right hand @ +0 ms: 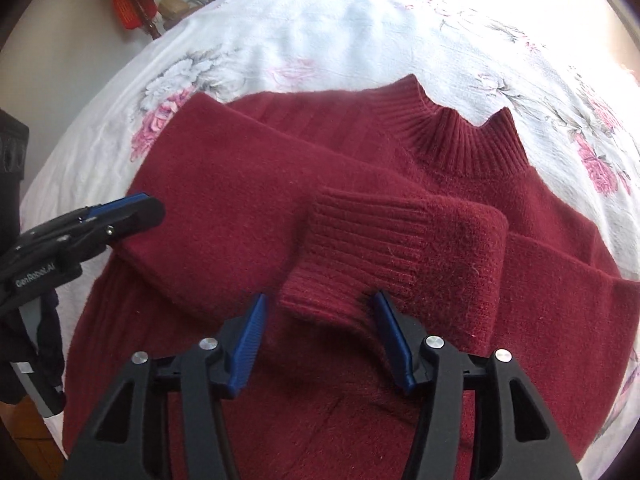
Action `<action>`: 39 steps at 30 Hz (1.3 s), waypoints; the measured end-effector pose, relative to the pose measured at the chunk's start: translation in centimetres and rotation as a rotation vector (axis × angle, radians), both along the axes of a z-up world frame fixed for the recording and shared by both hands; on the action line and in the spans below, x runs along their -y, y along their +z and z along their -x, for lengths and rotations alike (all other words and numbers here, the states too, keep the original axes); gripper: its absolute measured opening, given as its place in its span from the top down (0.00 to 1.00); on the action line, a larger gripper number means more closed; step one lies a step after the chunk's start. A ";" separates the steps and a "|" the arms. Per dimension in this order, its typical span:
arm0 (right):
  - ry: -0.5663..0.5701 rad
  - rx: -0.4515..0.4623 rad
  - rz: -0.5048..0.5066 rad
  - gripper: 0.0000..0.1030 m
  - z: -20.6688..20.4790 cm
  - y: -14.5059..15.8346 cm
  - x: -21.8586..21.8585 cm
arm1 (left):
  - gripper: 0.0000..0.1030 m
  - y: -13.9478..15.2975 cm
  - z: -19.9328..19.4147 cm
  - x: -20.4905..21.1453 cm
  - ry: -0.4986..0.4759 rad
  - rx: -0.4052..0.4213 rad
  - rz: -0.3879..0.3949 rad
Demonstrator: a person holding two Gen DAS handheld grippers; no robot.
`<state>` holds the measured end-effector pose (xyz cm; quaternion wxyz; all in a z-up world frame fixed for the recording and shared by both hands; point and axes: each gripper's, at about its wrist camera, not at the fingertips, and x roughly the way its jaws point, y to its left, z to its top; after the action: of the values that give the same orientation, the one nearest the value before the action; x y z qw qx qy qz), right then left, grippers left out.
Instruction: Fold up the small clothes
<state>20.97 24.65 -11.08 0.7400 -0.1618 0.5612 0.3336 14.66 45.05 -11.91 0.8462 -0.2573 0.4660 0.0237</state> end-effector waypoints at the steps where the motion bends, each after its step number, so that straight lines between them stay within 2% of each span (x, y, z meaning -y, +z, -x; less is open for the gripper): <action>1: -0.015 -0.001 -0.006 0.60 -0.3 -0.1 0.4 | 0.63 -0.5 -0.2 -0.1 0.003 -0.011 0.002; 3: -0.048 -0.022 -0.050 0.77 -1.1 0.3 1.7 | 0.63 -1.1 -0.3 0.0 0.004 -0.020 -0.002; 5: -0.078 -0.014 -0.092 0.86 -1.6 1.2 3.3 | 0.63 -1.3 -0.4 0.2 0.002 -0.020 -0.012; 10: -0.227 -0.029 -0.269 0.87 -3.5 4.5 10.1 | 0.63 -1.3 -0.3 0.4 -0.003 -0.020 -0.023; 13: -0.322 -0.032 -0.287 0.89 -4.6 4.9 14.5 | 0.63 -1.2 -0.4 0.6 -0.008 -0.024 -0.043; 16: -0.397 -0.057 -0.253 0.89 -5.5 3.5 18.3 | 0.63 -1.3 -0.5 0.8 -0.010 -0.030 -0.058; 19: -0.433 -0.132 -0.230 0.83 -5.8 0.7 20.6 | 0.63 -1.3 -0.6 0.8 -0.003 -0.034 -0.055; 21: -0.447 -0.161 -0.233 0.74 -5.6 -0.5 21.7 | 0.63 -1.0 -0.7 1.0 -0.005 -0.039 -0.067; 22: -0.447 -0.170 -0.269 0.73 -5.4 -0.6 22.4 | 0.63 -0.6 -0.6 1.2 -0.007 -0.036 -0.076; 23: -0.452 -0.182 -0.305 0.65 -5.4 -0.6 22.8 | 0.63 0.1 -0.5 1.3 -0.012 -0.018 -0.084; 24: -0.465 -0.190 -0.334 0.53 -5.5 -0.5 23.3 | 0.61 0.8 -0.3 1.6 -0.019 0.007 -0.096; 26: -0.496 -0.186 -0.372 0.47 -6.0 -0.1 23.9 | 0.59 2.2 -0.3 2.2 -0.040 0.050 -0.114; 27: -0.509 -0.191 -0.376 0.48 -6.4 -0.2 23.9 | 0.57 2.7 -0.4 2.5 -0.051 0.062 -0.114; 28: -0.517 -0.210 -0.382 0.50 -6.8 -0.5 23.8 | 0.56 2.8 -0.7 2.9 -0.063 0.062 -0.113; 29: -0.519 -0.233 -0.390 0.63 -7.2 -0.8 23.6 | 0.56 2.8 -1.0 3.3 -0.076 0.057 -0.110; 30: -0.519 -0.256 -0.400 0.79 -7.5 -1.0 23.4 | 0.56 2.6 -1.3 3.7 -0.087 0.049 -0.103; 31: -0.522 -0.268 -0.410 0.86 -7.6 -1.1 23.3 | 0.56 2.2 -1.6 4.0 -0.094 0.038 -0.095; 33: -0.530 -0.243 -0.413 0.89 -7.6 -0.6 23.3 | 0.56 1.2 -1.9 4.1 -0.090 0.013 -0.093; 35: -0.543 -0.232 -0.373 0.90 -7.4 -0.6 23.4 | 0.56 -0.1 -2.1 3.8 -0.080 -0.025 -0.089; 39: -0.556 -0.249 -0.318 0.90 -7.1 -2.4 23.6 | 0.56 -2.0 -2.0 2.8 -0.057 -0.045 -0.022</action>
<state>28.04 1.08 -13.49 0.7446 0.1568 0.6106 0.2195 16.67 42.29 -13.88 0.8386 -0.2338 0.4919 0.0104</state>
